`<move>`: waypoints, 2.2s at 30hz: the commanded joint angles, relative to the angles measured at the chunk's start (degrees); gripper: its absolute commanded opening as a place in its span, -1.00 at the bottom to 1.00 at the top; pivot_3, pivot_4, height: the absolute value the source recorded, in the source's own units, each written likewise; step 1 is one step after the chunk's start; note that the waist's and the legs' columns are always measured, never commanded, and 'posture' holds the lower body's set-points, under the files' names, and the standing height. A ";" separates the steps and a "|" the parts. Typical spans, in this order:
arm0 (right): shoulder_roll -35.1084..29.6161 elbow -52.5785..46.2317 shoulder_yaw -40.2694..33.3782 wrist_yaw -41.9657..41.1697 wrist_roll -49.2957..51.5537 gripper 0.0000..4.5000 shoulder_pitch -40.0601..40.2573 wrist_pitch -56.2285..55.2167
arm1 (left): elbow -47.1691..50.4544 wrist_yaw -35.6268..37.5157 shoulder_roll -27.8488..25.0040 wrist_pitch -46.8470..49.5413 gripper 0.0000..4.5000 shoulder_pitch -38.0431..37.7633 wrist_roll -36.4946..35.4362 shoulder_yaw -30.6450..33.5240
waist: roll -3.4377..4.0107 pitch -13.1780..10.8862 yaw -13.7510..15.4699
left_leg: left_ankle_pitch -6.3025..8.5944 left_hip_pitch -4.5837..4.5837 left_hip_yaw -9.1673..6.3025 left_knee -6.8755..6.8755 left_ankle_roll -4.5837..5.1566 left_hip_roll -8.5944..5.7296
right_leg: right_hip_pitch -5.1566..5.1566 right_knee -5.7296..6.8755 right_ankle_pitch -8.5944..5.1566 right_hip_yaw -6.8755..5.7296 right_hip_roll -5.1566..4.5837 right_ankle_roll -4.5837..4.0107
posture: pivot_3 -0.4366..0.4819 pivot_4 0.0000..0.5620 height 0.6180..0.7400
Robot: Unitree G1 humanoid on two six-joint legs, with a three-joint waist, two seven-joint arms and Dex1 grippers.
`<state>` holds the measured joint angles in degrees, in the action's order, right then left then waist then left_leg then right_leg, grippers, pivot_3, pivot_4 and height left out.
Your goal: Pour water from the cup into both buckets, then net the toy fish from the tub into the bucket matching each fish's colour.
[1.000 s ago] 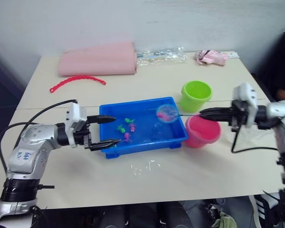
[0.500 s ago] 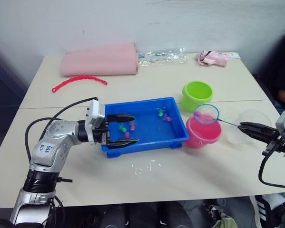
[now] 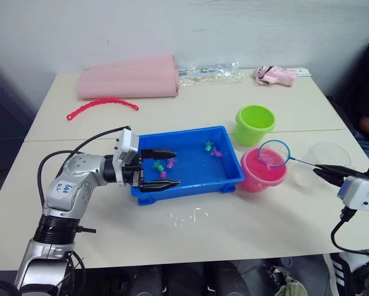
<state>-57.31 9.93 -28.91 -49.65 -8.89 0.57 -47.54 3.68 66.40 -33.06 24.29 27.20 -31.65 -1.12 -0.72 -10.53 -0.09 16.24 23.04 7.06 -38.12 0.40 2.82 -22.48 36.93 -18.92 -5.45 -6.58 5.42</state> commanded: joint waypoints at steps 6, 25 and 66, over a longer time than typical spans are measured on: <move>-3.45 2.30 1.71 12.72 -7.62 -1.00 -2.96 -5.91 | -0.02 0.19 1.08 -0.96 0.98 1.40 0.04 0.19 | 0.00 0.00 0.01 | -0.08 -0.02 -0.03 0.01 -0.08 0.03 | 0.00 0.04 0.00 0.06 0.04 0.00 | -0.05 -0.47 1.00; -14.12 -36.00 17.24 20.80 75.69 -1.00 -12.41 93.91 | -1.71 0.17 -4.44 -1.98 0.98 -0.70 0.25 6.46 | 0.00 0.00 0.01 | 0.01 0.06 -0.30 0.01 0.22 0.12 | 0.05 0.04 -0.02 0.30 -0.13 -0.07 | -0.05 -0.47 1.00; 12.93 -31.75 31.57 42.33 54.08 -1.00 -38.53 123.17 | 3.04 -3.34 -5.59 -2.06 0.98 -2.87 0.10 7.24 | -0.04 -0.02 -0.07 | 0.08 0.29 0.05 0.10 0.30 0.05 | -0.28 -0.05 0.01 0.05 -0.12 -0.01 | -0.05 -0.47 1.00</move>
<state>-42.23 -17.98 5.00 -5.75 48.94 -40.75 80.03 4.24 63.28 -37.67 23.02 24.47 -31.14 4.53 -0.76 -10.55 -0.17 16.32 23.33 7.11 -38.01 0.70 2.88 -22.75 36.88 -18.91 -5.41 -6.71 5.41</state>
